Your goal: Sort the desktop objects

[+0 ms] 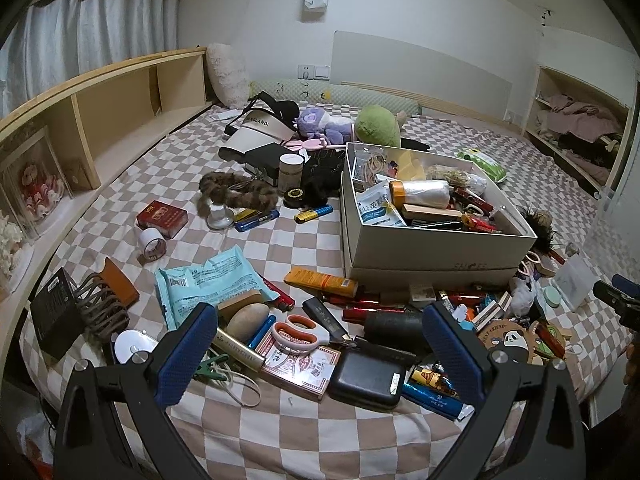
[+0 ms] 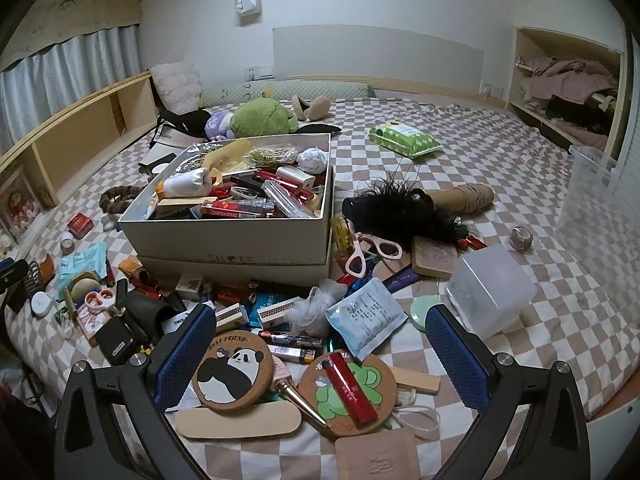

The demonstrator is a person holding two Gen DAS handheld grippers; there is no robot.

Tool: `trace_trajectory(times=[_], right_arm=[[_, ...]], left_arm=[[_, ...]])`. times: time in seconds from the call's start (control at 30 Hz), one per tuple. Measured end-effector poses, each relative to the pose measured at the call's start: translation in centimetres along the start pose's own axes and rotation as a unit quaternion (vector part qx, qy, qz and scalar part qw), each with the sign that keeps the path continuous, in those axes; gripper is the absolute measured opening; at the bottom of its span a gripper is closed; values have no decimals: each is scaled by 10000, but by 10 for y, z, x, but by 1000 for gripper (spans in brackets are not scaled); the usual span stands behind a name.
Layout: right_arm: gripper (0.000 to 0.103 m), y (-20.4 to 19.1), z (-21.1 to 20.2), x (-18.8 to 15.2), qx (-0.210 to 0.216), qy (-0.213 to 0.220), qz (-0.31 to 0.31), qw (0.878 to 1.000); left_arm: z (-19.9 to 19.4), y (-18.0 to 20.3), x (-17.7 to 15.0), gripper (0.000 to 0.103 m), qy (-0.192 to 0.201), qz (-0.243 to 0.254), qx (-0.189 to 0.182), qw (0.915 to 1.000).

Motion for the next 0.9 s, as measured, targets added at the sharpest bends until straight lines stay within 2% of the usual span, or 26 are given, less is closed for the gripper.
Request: trace_trajectory(times=[0.9], right_arm=[[103,-4,4,-6,98,-110,-8,9999]], left_arm=[[4,5,-2,103,-99,28,-38,9999]])
Point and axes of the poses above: each gripper's, at about its wrist camera, not at the fingertips, and z roughly the way its jaws point, y to its right, x to its top, the point moved 8 cm from there along z, roughly the way its jaws point, and after that the axes turned 12 degrees about y, right-handed, at the moved point
